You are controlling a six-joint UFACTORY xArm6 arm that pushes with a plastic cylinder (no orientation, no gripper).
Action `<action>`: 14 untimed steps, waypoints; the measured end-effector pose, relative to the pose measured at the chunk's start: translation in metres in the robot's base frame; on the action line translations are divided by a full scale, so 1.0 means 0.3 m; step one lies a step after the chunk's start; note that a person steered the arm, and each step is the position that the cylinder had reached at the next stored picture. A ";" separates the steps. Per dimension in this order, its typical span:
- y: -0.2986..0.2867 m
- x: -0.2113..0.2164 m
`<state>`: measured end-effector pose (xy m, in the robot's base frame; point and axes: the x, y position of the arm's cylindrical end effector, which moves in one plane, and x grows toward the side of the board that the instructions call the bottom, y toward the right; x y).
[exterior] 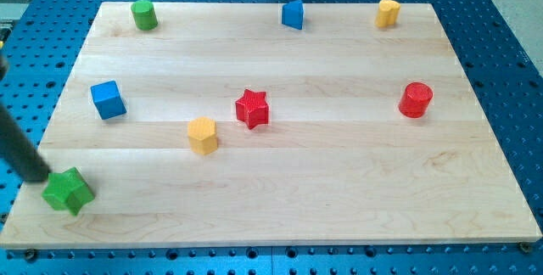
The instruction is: Move green star diagonal to hexagon
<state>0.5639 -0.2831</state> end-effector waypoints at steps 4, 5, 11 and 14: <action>0.571 -0.039; 0.850 -0.002; 0.638 -0.071; 0.508 -0.209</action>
<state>0.5012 -0.1307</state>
